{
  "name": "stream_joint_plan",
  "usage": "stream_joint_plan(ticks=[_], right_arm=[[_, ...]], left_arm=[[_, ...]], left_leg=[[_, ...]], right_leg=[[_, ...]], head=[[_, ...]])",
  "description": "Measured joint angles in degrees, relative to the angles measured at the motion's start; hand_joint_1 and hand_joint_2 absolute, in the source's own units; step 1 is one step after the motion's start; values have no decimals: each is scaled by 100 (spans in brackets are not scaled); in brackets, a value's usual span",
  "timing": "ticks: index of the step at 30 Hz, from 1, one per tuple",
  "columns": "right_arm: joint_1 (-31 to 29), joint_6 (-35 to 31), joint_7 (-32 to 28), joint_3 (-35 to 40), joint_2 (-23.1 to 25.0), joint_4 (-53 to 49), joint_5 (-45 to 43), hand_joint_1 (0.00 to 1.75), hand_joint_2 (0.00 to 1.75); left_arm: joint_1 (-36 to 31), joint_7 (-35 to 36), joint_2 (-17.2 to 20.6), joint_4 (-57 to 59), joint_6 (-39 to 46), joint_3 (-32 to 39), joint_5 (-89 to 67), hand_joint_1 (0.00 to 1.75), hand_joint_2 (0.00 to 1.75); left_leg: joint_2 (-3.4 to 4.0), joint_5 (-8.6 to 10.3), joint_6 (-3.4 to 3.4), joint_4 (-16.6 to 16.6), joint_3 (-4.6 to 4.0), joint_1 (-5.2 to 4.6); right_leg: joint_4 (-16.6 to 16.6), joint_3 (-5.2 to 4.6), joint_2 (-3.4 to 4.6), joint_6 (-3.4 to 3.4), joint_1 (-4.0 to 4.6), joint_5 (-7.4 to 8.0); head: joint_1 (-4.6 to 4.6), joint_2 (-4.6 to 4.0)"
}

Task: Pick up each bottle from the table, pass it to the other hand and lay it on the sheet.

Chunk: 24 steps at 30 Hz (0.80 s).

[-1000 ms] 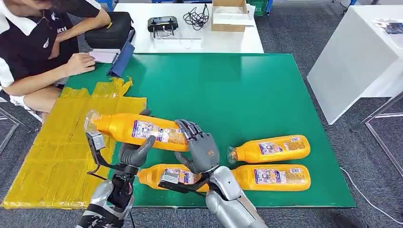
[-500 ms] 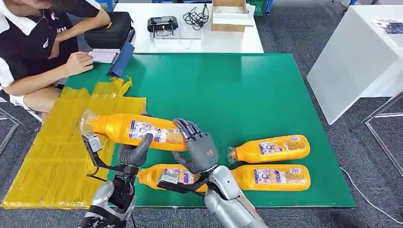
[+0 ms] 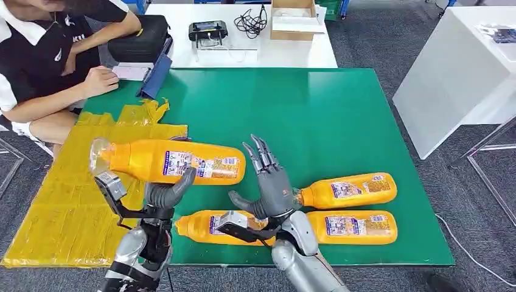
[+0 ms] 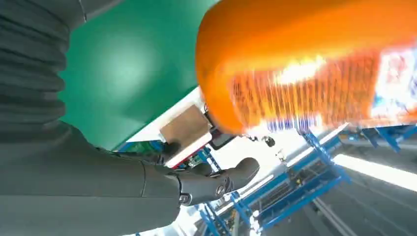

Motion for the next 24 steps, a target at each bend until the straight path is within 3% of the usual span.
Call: stream_joint_plan(ticks=[6,11,14,19,24], right_arm=[[602,87,-68,-408,-369,-1602,-312,0,175],[970,142,-72,-675,-592,-2564,-229,0,175],[1180,44,-98,-818,-664,-2984,-107,0,175],[1637,-2,-96,-1162,-802,-3767,177,0,175],[1881,-9,-79,-1364,-894,-4181,201,0,175]], left_arm=[[-111,-291,264,-343,1974,127,-2842,175,175],[-268,-115,477,-426,2572,240,-3891,175,175],[-396,425,692,-409,3071,240,-5536,175,175],[-721,1685,1208,-186,2854,162,-8295,175,175],[-940,2132,1514,-6,2543,35,-8938,175,175]], left_leg=[[-3,0,0,0,-3,1],[-1,-2,-2,0,-4,0],[-3,-2,-2,0,-3,1],[-1,-2,-2,0,-4,1],[-1,-2,-2,0,-4,1]], right_leg=[[0,-1,-4,0,0,-1],[0,-5,-1,0,0,0],[-1,-6,-4,0,0,0],[0,-5,-2,0,0,0],[0,-11,1,-1,0,-1]], head=[[0,0],[0,0],[0,0],[0,0],[0,0]])
